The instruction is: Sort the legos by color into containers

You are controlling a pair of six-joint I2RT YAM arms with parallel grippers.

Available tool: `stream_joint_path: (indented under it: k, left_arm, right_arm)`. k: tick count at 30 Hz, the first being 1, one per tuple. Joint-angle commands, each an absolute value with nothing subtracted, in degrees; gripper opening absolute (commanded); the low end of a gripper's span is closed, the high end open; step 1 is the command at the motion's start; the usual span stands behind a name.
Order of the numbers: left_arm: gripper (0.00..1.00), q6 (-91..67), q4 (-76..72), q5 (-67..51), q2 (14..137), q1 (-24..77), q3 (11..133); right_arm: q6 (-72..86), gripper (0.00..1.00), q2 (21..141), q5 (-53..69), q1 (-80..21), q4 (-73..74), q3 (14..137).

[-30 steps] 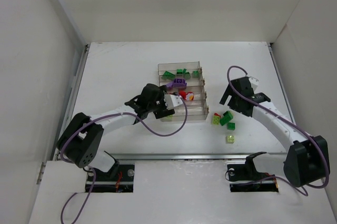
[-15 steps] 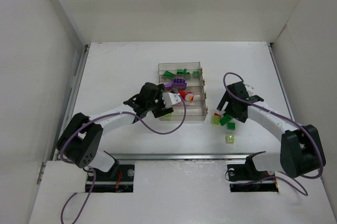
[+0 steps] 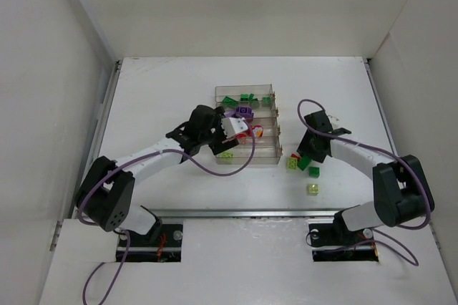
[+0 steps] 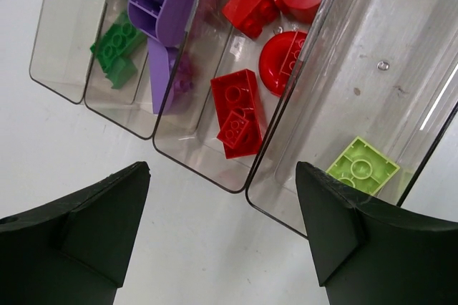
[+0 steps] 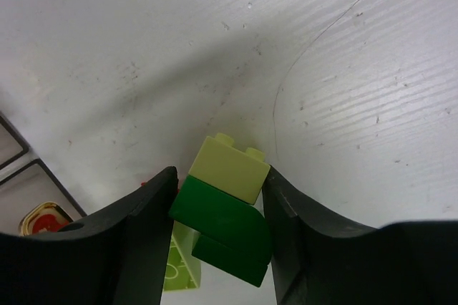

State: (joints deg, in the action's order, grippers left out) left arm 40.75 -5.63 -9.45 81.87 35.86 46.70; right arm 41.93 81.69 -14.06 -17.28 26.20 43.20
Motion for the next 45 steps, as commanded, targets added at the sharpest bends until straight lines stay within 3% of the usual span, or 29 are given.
stream_joint_path:
  k: [1, 7, 13, 21, 33, 39, 45]
  left_arm:
    - [0.80, 38.85, -4.92, -11.51, 79.19, 35.51, 49.74]
    - [0.80, 38.33, -2.99, -12.66, 79.19, 36.03, 51.59]
    - [0.80, 36.22, -0.62, -18.18, 78.66, 36.04, 56.86]
    - [0.79, 36.21, -5.51, -30.40, 76.29, 37.71, 60.64]
    - [0.82, 31.11, -21.27, -36.47, 82.52, 42.80, 63.72]
    - [0.62, 31.11, -21.27, -34.45, 83.58, 43.33, 64.25]
    - [0.51, 29.97, -22.59, -30.86, 83.58, 43.33, 64.77]
  right_arm:
    - [41.22, 0.33, 81.47, -14.06, -17.40, 24.26, 44.74]
    - [37.45, 0.00, 78.23, -17.12, -17.40, 26.89, 48.60]
    - [36.82, 0.00, 69.62, -20.39, -17.40, 31.19, 55.80]
    - [53.07, 0.00, 61.36, -10.21, -18.97, 23.13, 58.97]
    - [62.58, 0.00, 69.08, -15.64, -32.60, 15.21, 69.51]
    - [63.28, 0.00, 69.61, -16.17, -34.63, 15.30, 69.52]
    - [63.81, 0.00, 70.14, -16.17, -35.16, 15.29, 68.99]
